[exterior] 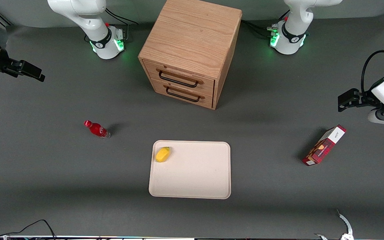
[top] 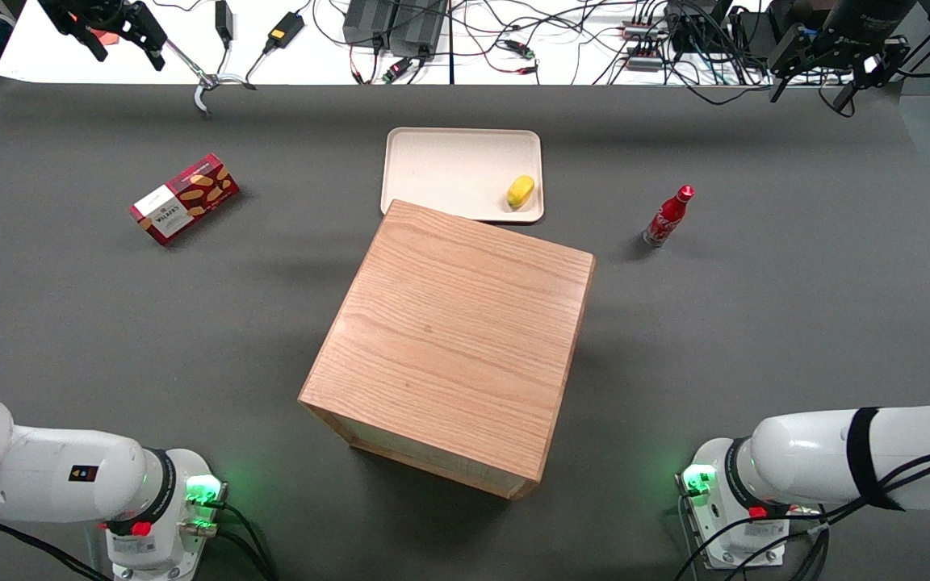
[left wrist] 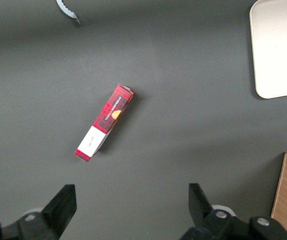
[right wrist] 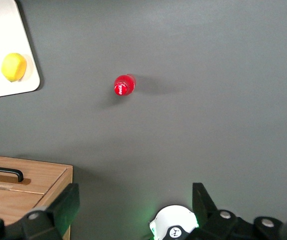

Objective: Place coke bottle on tray

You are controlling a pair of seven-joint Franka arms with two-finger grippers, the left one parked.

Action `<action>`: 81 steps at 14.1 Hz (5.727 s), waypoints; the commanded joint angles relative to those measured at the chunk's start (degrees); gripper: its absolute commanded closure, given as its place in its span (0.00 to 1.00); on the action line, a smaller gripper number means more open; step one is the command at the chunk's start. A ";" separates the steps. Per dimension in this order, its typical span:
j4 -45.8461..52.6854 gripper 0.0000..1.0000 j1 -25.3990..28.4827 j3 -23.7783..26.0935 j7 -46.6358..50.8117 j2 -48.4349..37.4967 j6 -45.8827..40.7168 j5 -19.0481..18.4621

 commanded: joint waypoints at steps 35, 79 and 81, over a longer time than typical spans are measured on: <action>-38.99 0.00 1.74 2.87 7.95 10.03 62.21 1.29; 38.44 0.00 15.45 20.26 68.33 60.14 31.64 -25.52; 38.44 0.00 13.26 24.29 64.32 54.18 22.10 -25.52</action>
